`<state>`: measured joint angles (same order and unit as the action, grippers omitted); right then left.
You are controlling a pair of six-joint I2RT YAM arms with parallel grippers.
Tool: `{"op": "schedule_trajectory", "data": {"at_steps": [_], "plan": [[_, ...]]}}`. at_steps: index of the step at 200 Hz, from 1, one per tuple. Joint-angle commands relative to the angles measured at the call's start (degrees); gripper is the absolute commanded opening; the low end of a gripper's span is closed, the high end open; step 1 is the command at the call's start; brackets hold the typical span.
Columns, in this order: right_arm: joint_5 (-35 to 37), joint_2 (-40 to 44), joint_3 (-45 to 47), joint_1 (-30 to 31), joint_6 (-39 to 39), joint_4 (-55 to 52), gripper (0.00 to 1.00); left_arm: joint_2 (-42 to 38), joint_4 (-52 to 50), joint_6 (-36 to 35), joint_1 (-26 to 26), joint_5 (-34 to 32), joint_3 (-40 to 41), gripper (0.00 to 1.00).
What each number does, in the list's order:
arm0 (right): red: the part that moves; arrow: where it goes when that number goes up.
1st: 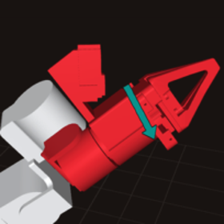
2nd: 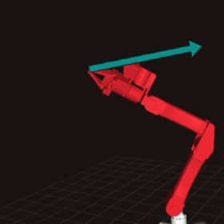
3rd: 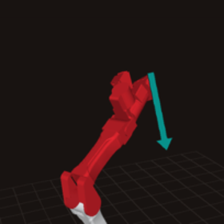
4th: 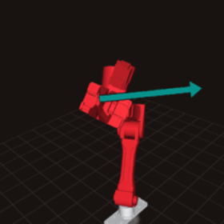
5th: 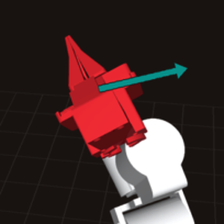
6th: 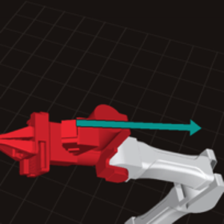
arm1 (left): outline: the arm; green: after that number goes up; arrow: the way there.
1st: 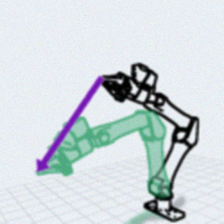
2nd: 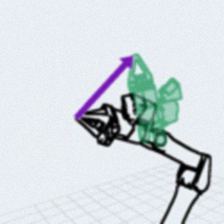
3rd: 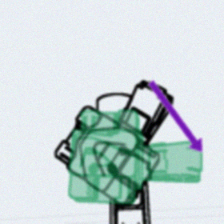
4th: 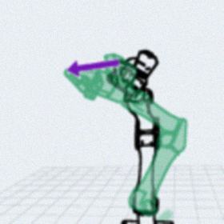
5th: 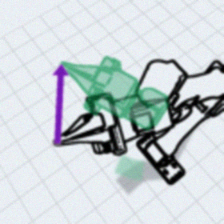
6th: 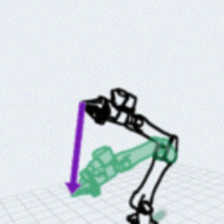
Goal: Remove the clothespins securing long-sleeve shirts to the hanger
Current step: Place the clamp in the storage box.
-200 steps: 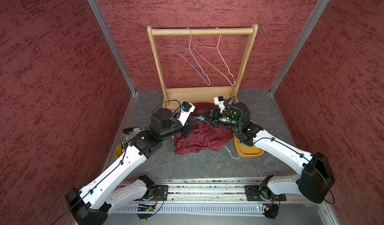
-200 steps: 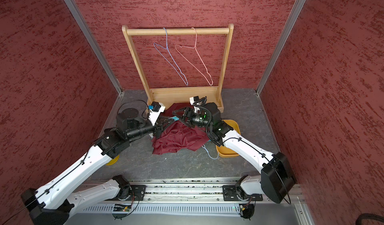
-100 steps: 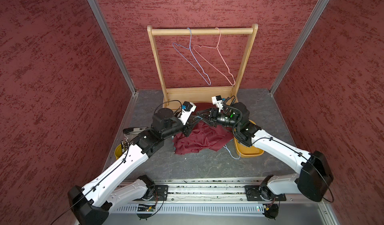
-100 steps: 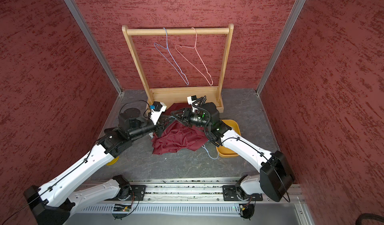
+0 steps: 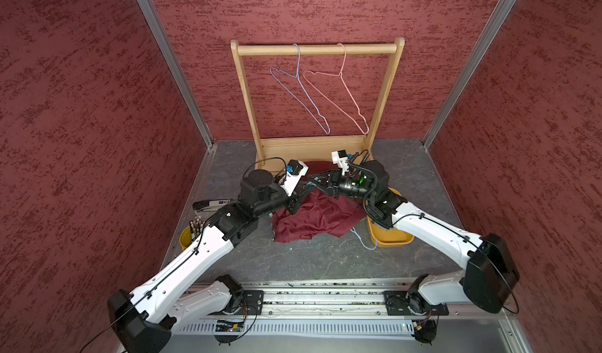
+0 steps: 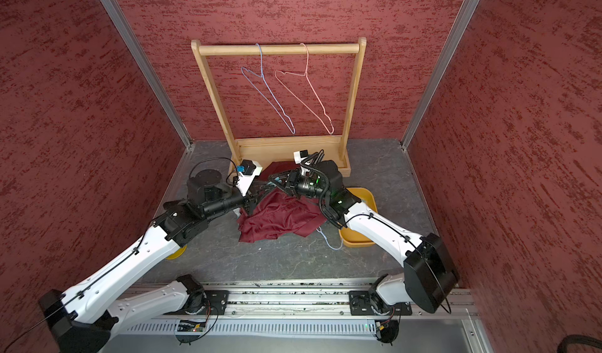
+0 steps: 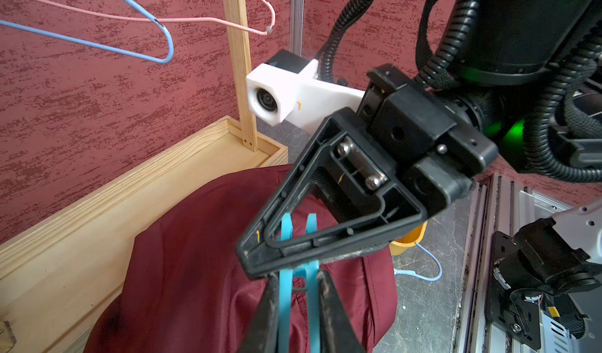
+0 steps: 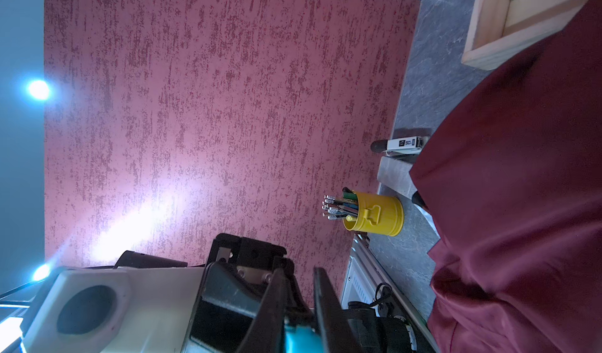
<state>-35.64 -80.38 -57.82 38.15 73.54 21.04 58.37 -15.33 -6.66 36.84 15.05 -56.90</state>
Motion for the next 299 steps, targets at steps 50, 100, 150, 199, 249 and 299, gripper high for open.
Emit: {"op": "schedule_trajectory", "data": {"at_steps": [50,100,150,199,249,299], "plan": [[0.98,-0.23,-1.61,0.52,-1.23,-1.24,0.04,0.78,0.65,0.05,-0.56,-2.74,-0.52,0.59],[2.82,-1.40,-1.95,-0.13,-1.17,-0.89,0.03,-0.88,-1.79,1.33,-0.80,-4.49,-0.71,0.90],[5.39,2.20,0.91,-6.84,-4.32,-6.23,0.02,-3.43,-9.91,4.88,-1.59,-4.05,-4.05,1.00],[8.64,14.63,9.17,-19.98,-10.38,-20.19,0.03,7.86,-25.66,16.94,-1.00,-5.66,-14.46,1.00],[14.55,23.60,16.94,-30.82,-17.89,-35.87,0.02,18.38,-27.95,21.15,13.37,-19.29,-19.56,1.00],[20.78,27.22,25.42,-34.41,-16.73,-37.08,0.08,27.38,-33.43,20.54,24.28,-27.70,-24.99,1.00]]}}
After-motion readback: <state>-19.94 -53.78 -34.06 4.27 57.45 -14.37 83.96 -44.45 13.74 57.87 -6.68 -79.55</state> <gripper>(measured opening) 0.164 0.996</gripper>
